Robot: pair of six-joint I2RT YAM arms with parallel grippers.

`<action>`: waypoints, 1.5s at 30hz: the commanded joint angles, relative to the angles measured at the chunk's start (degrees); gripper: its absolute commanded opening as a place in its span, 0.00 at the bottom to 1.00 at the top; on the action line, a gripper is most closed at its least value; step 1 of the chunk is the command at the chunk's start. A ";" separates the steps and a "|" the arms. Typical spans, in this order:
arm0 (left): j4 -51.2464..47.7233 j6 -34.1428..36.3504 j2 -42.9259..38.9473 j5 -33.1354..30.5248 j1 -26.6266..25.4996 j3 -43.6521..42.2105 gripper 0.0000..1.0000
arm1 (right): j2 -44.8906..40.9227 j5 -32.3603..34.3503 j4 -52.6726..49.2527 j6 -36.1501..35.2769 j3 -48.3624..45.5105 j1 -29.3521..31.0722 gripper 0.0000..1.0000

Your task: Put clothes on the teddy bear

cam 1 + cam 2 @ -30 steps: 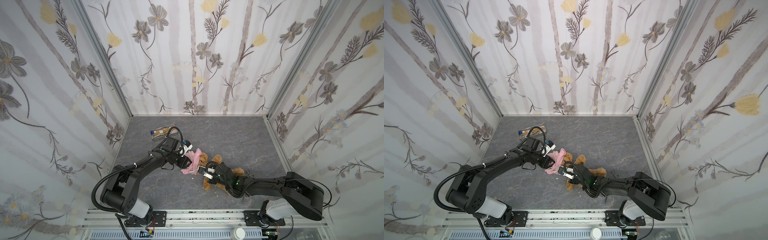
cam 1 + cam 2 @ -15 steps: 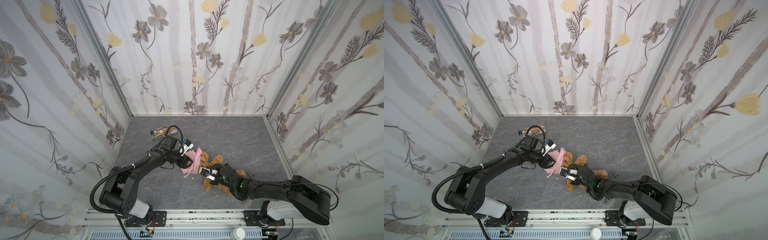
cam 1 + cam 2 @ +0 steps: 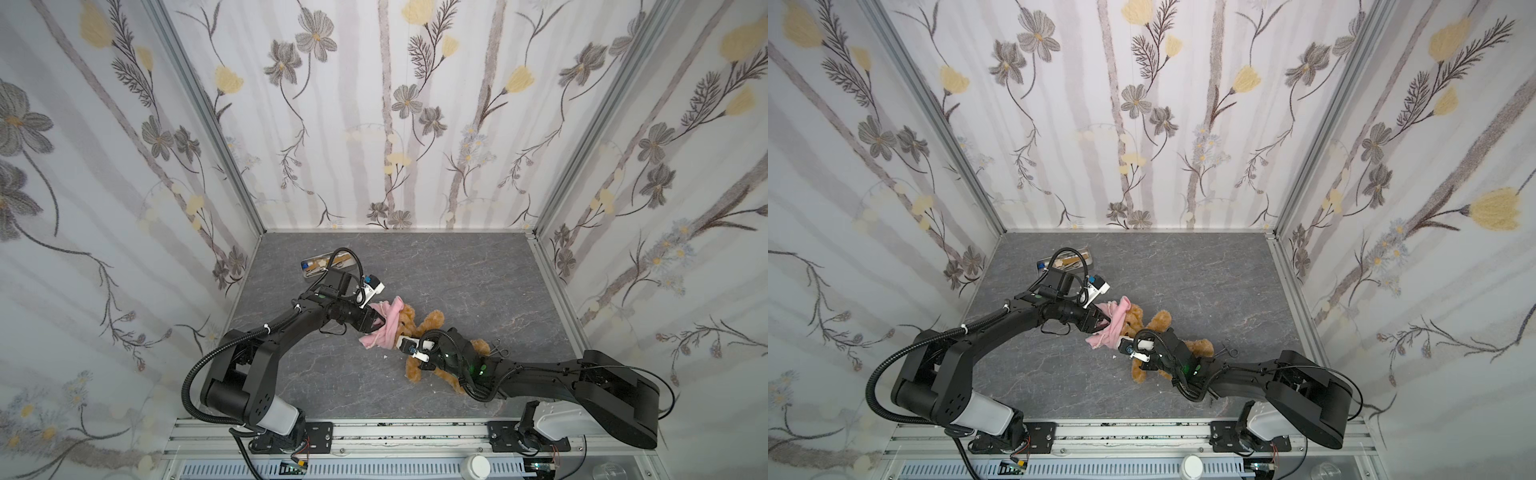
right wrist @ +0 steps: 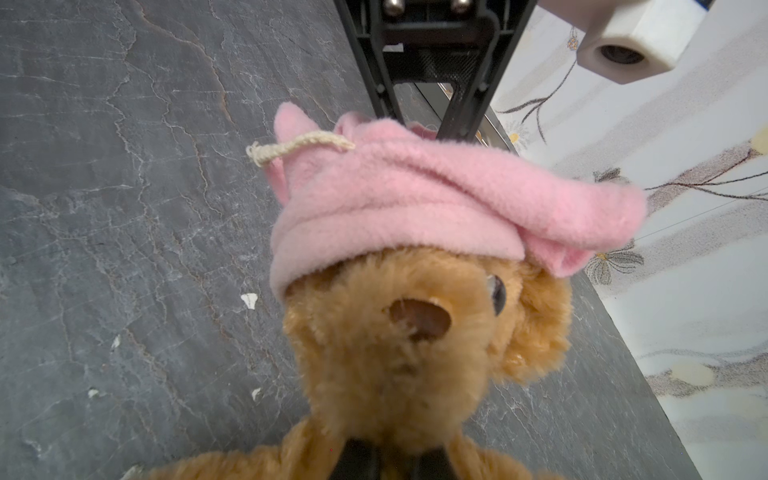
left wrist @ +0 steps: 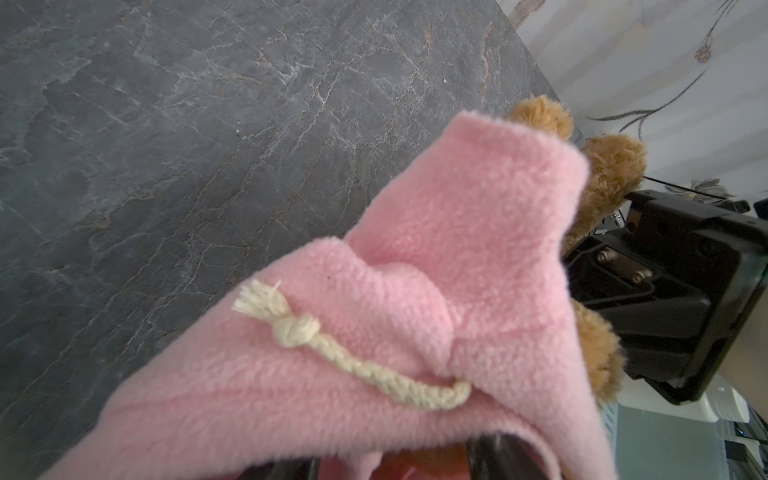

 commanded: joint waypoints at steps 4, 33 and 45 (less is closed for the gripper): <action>0.29 1.87 -1.15 5.59 -1.93 -1.51 0.55 | -0.13 -0.31 6.10 -1.82 0.56 -0.01 0.00; 0.32 -5.74 -8.50 0.83 0.15 -2.04 0.75 | -0.84 2.29 9.58 -1.67 -2.04 0.12 0.00; 0.32 -3.73 -7.49 2.23 -0.99 -2.38 0.47 | -0.24 2.36 9.12 -1.39 -0.53 0.52 0.00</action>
